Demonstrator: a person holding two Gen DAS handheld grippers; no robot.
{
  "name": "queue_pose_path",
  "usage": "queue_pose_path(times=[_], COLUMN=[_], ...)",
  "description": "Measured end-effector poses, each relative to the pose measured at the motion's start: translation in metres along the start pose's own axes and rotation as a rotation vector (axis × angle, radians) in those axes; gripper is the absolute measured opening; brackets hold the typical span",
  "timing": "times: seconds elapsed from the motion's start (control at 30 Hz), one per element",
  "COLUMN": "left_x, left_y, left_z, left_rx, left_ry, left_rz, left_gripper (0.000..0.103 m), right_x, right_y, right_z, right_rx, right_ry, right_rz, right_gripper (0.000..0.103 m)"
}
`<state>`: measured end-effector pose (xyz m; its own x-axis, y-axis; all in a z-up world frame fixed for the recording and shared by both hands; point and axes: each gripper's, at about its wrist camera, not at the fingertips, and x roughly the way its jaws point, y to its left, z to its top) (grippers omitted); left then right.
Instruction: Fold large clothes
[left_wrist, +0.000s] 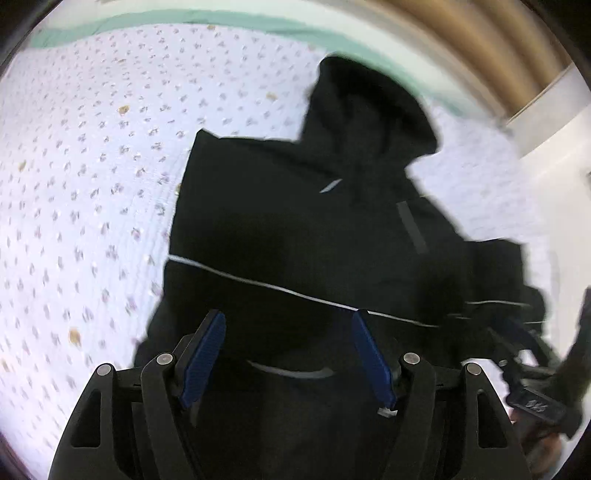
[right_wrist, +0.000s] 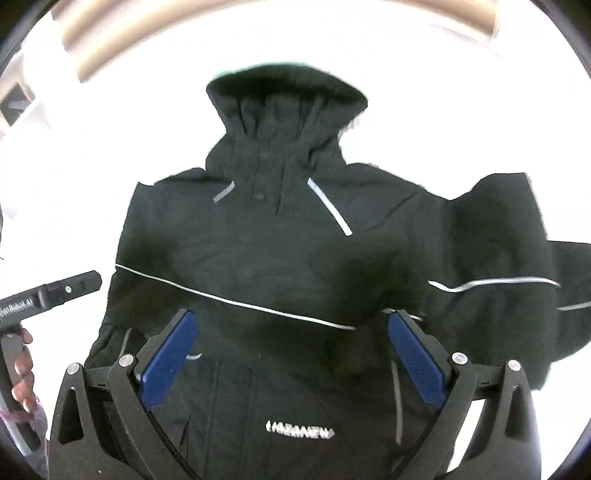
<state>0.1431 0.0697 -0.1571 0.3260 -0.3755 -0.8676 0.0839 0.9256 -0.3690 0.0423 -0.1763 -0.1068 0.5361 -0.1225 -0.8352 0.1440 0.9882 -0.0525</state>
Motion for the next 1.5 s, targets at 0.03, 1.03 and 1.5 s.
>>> queue_pose_path(times=[0.03,1.03,1.5], left_x=[-0.013,-0.065,-0.061], left_y=[-0.004,-0.018,-0.009], left_z=[-0.006,-0.119,-0.108], left_rx=[0.004,0.052,0.014], left_ry=[-0.02,-0.052,-0.048], left_rz=[-0.013,0.091,0.174], left_gripper=[0.072,0.075,0.075], right_x=[-0.018,-0.107,-0.035], right_y=[-0.004,-0.331,-0.413], right_z=[-0.007,-0.124,-0.111], right_rx=[0.011,0.578,0.83], right_ry=[-0.018,-0.259,-0.309], right_rz=[-0.001,-0.253,-0.129], right_gripper=[0.103,0.103,0.103])
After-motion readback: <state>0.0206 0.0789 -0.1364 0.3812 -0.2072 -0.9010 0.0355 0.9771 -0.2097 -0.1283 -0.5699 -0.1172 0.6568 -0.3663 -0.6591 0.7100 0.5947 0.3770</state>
